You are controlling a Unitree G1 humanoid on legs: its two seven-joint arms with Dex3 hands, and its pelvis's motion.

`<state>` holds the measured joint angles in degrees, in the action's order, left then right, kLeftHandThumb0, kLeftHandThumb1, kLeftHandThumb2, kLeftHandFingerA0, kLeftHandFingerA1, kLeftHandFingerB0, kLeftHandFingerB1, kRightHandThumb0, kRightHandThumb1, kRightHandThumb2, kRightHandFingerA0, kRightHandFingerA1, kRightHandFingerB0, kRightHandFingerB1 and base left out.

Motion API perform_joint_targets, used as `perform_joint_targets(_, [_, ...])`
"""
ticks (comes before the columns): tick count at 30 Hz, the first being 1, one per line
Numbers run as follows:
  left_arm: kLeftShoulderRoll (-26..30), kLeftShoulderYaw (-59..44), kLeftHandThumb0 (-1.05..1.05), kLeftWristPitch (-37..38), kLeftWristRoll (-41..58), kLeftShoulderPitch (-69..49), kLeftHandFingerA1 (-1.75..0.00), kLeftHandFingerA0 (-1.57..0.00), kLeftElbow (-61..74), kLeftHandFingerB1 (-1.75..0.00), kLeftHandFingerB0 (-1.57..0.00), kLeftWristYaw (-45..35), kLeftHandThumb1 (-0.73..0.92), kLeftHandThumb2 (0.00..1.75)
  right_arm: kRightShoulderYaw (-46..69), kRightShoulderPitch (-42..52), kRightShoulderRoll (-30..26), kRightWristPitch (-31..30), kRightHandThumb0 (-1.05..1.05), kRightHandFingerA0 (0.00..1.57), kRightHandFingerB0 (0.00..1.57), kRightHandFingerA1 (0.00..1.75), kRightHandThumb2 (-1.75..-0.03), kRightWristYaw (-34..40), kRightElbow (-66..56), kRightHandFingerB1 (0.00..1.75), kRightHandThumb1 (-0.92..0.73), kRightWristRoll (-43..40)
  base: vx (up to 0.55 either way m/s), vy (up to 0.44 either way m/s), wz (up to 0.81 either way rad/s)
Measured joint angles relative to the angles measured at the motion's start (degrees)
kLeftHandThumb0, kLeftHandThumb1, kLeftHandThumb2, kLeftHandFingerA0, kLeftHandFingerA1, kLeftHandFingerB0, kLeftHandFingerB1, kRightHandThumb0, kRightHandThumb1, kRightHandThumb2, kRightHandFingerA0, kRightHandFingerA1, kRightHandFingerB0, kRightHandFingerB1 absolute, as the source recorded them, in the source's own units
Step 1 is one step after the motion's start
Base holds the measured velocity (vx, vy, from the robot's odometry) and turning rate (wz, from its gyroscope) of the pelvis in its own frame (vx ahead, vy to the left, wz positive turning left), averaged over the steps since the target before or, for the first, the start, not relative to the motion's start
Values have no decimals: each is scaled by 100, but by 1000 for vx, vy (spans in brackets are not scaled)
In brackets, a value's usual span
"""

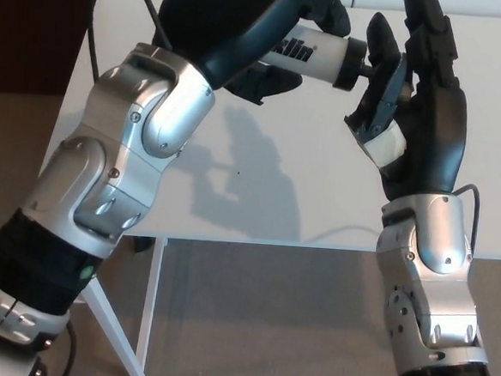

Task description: The robot walks towards a desk on which an air pump is kept in the middle. It lifts it up and holds it with its left hand and uses its right hand to compress it by pushing its handle inwards.

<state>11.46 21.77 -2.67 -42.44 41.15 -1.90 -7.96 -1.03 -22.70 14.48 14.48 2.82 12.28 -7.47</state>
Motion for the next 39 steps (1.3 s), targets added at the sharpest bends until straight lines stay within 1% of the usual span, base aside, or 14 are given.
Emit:
perform_joint_targets(3, [-22, 1, -9, -26, -5, 2, -152, -80, -38, -78, -73, -1, 58, 57, 17, -5, -1, 1, -82, 0, 0, 15, -116, -11, 40, 15, -85, -14, 0, 0, 0])
perform_joint_targets(4, [-22, 1, 3, -26, -5, 2, -175, -62, -38, -175, -44, -1, 63, 57, 17, -5, -1, 1, -92, 5, 5, 12, -117, -11, 40, 12, -87, -14, 0, 0, 0])
perform_joint_targets(11, [146, -182, -5, 97, 69, 25, -175, -63, -738, -155, -42, 147, 65, 50, 196, -31, -75, -70, -90, 0, 0, 11, -116, 170, 10, 12, -82, 69, 0, 0, 0])
perform_joint_targets(13, [255, -260, -15, 160, 89, 87, -165, -77, -1188, -57, -86, 255, 53, 54, 272, -33, -124, -87, -94, 7, 7, 10, -114, 184, 0, 11, -81, 63, 0, 0, 0])
perform_joint_targets(17, [378, -310, -13, 262, 112, 244, -170, -71, -1932, -64, -88, 387, 56, 52, 347, -30, -165, -109, -93, 7, 8, 11, -114, 182, -70, 13, -82, 56, 0, 0, 0])
perform_joint_targets(18, [389, -312, -13, 277, 113, 271, -170, -74, -2034, -115, -79, 405, 58, 50, 360, -29, -173, -112, -94, 8, 9, 12, -113, 182, -83, 14, -82, 54, 0, 0, 0])
perform_joint_targets(22, [419, -309, -8, 371, 118, 568, -169, -67, -2895, -139, -55, 572, 58, 50, 441, -22, -264, -129, -92, 7, 7, 13, -112, 177, -189, 13, -81, 48, 0, 0, 0])
perform_joint_targets(23, [409, -295, -6, 398, 118, 654, -175, -61, -3098, -164, -45, 622, 62, 51, 457, -16, -283, -133, -93, 8, 8, 14, -111, 176, -215, 13, -81, 47, 0, 0, 0])
perform_joint_targets(27, [304, -202, -10, 518, 104, 945, -165, -68, -3861, -142, -57, 886, 59, 52, 514, 31, -335, -158, -91, 8, 8, 15, -112, 176, -423, 13, -82, 38, 0, 0, 0])
perform_joint_targets(33, [-143, 77, -10, 623, 78, 1189, -163, -69, -4509, -145, -54, 1242, 54, 52, 499, 166, -355, -231, -87, 8, 8, 20, -111, 182, -822, 18, -79, 50, 0, 0, 0])
perform_joint_targets(34, [-225, 127, -14, 629, 72, 1235, -126, -78, -4591, -67, -82, 1283, 51, 56, 493, 185, -355, -242, -88, 9, 9, 23, -110, 187, -868, 20, -78, 54, 0, 0, 0])
perform_joint_targets(35, [-293, 180, -14, 630, 68, 1278, -126, -78, -4666, -67, -82, 1319, 51, 56, 486, 201, -354, -249, -88, 9, 9, 23, -110, 193, -910, 20, -78, 58, 0, 0, 0])
perform_joint_targets(36, [-359, 223, -12, 634, 64, 1319, -156, -70, -4734, -65, -77, 1353, 58, 56, 477, 216, -352, -253, -87, 9, 9, 24, -109, 200, -950, 20, -78, 64, 0, 0, 0])
perform_joint_targets(39, [-729, 435, -17, 663, 54, 1458, -158, -64, -5057, -73, -75, 1514, 64, 56, 433, 297, -341, -253, -85, 8, 7, 23, -110, 244, -1173, 19, -78, 98, 0, 0, 0])
